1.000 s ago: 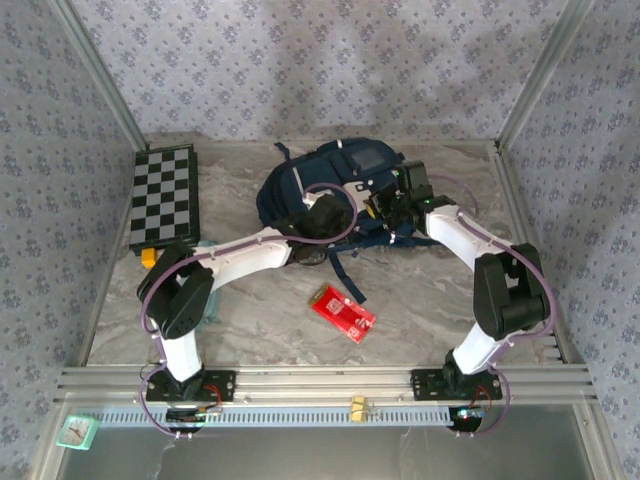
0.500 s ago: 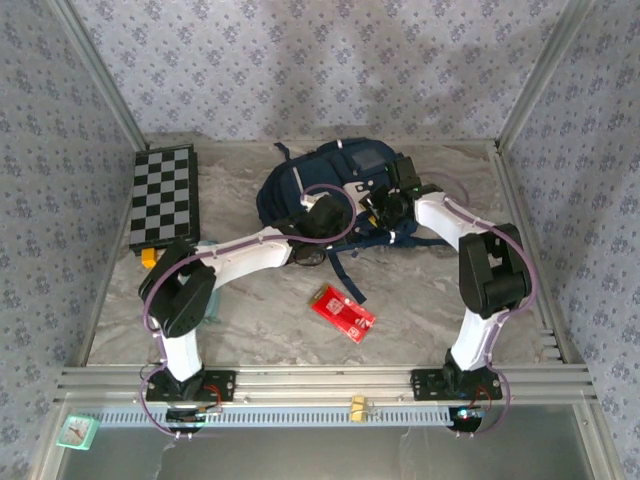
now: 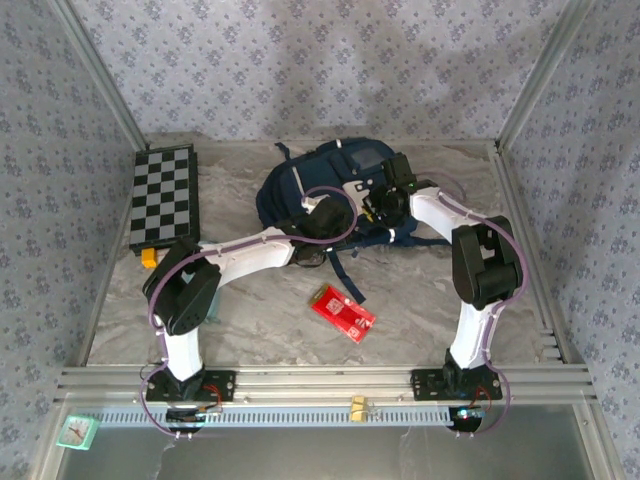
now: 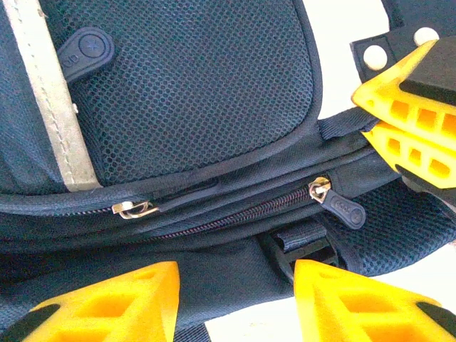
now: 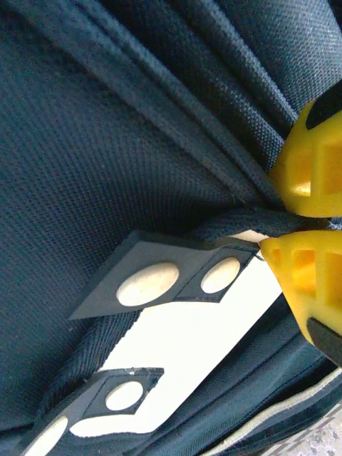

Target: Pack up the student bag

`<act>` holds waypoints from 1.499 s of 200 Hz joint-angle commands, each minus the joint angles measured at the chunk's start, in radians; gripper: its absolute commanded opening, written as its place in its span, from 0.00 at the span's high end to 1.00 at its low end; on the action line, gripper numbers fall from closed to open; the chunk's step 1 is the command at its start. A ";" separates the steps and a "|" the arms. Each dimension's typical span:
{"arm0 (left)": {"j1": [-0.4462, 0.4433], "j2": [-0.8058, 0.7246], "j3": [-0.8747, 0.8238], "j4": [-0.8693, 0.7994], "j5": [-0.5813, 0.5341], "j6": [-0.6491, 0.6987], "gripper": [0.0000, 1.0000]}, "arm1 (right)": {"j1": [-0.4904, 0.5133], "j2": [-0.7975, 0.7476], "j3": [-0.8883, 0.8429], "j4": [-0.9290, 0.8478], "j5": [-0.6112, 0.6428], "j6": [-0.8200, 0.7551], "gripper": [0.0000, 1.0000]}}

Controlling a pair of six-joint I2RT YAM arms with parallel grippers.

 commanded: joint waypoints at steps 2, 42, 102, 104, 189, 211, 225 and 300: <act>0.007 0.003 0.051 -0.023 -0.004 0.021 0.53 | 0.000 -0.019 -0.002 0.064 -0.004 0.022 0.97; -0.001 0.021 0.087 -0.037 0.000 0.042 0.53 | 0.003 -0.114 -0.043 0.140 -0.033 0.087 1.00; -0.046 0.058 0.141 -0.065 -0.050 0.039 0.49 | 0.016 -0.220 -0.113 0.226 -0.068 0.214 1.00; -0.047 0.059 0.143 -0.066 -0.051 0.039 0.48 | 0.017 -0.223 -0.115 0.228 -0.067 0.218 1.00; -0.099 0.170 0.257 -0.118 -0.200 -0.049 0.46 | 0.035 -0.282 -0.157 0.278 -0.051 0.306 1.00; -0.098 0.189 0.268 -0.092 -0.225 -0.069 0.47 | 0.037 -0.281 -0.194 0.290 -0.054 0.323 1.00; -0.092 0.209 0.307 -0.136 -0.263 -0.092 0.50 | 0.037 -0.280 -0.195 0.295 -0.056 0.327 1.00; -0.057 0.150 0.236 -0.049 -0.205 -0.052 0.76 | 0.035 -0.264 -0.208 0.320 -0.064 0.339 1.00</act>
